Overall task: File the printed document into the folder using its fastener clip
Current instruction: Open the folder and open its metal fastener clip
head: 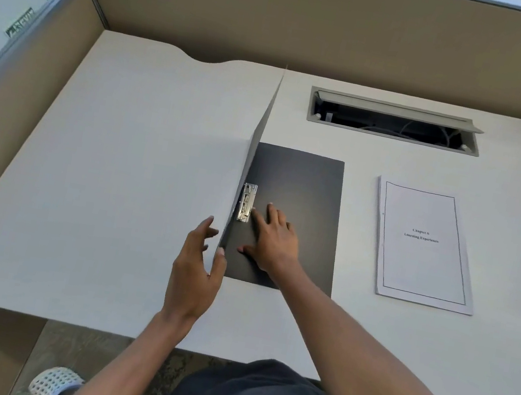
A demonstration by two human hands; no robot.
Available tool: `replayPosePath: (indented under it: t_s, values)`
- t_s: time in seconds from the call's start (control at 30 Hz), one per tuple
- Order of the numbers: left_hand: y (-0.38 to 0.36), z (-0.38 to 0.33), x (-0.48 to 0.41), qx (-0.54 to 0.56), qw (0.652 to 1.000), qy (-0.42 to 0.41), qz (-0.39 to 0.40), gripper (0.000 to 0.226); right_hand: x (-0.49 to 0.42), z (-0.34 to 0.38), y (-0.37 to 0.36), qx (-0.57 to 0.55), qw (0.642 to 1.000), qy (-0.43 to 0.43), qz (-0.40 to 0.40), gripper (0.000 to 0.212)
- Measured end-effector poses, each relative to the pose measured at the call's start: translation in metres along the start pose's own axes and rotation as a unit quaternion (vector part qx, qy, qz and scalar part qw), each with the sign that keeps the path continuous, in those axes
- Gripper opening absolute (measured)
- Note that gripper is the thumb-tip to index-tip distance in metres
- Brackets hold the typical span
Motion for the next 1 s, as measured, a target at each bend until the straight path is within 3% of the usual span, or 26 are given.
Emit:
replayPosePath:
  t_s: [0.2,0.3,0.5,0.7,1.0]
  values:
    - [0.053,-0.045,-0.011,0.006,0.989,-0.044,-0.142,0.063,0.000,0.001,0.004,-0.001,1.000,-0.003,0.004,0.092]
    - [0.077,-0.058,-0.018,-0.025,0.984,-0.038,-0.172,0.059,0.000,0.001,0.005,0.000,1.000,-0.007,0.004,0.093]
    - [0.107,-0.060,-0.039,-0.161,0.978,-0.006,-0.132,0.064,0.002,0.000,0.007,-0.006,1.000,-0.013,0.013,0.093]
    - [0.119,-0.039,-0.060,-0.322,0.940,0.052,-0.101,0.063,0.004,-0.002,0.008,-0.013,1.000,-0.018,0.016,0.091]
    - [0.107,0.030,-0.074,-0.393,0.898,0.197,-0.033,0.061,0.004,-0.004,0.009,-0.008,1.000,-0.018,0.008,0.090]
Point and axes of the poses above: each hand's wrist, its own x-axis away from the middle knuckle, its own y-axis out of the back of the hand, z = x × y, the point moved 5 cm from there along -x, towards the middle knuckle, and after that the axes turned 8 degrees about x, right-handed, at the moved point
